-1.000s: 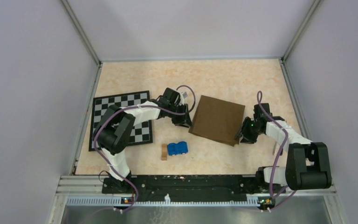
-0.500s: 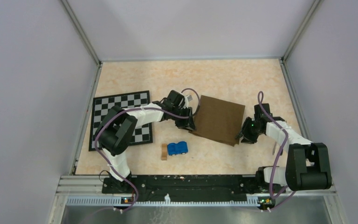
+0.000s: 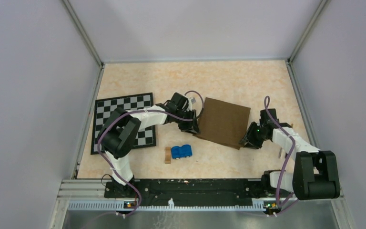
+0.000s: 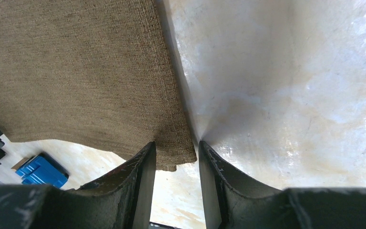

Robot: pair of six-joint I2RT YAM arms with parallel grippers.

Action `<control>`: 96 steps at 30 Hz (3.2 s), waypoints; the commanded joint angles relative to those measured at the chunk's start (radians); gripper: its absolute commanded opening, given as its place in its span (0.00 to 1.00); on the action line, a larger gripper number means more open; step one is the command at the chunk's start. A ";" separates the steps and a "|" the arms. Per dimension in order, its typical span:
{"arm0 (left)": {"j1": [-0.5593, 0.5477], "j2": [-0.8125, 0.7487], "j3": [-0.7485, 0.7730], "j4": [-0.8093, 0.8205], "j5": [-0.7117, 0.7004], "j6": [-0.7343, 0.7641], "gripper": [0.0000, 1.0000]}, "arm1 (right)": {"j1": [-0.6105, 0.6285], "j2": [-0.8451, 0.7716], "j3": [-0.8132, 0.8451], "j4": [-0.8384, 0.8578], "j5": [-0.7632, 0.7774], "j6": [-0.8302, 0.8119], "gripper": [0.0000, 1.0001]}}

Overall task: Fold the napkin into a case and place the utensils inside
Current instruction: Pick up the square-folded napkin from the center of the board, then smooth out the square-folded napkin at the center of the board.

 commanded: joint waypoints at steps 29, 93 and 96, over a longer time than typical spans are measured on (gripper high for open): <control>-0.003 -0.045 0.024 -0.040 -0.014 0.022 0.28 | -0.004 -0.085 -0.004 -0.022 -0.029 0.016 0.00; 0.051 -0.029 0.007 -0.058 -0.050 0.057 0.00 | 0.049 -0.056 0.015 0.039 -0.111 -0.010 0.15; 0.063 -0.003 -0.008 -0.046 -0.065 0.063 0.00 | 0.060 -0.026 -0.016 0.104 -0.143 -0.004 0.20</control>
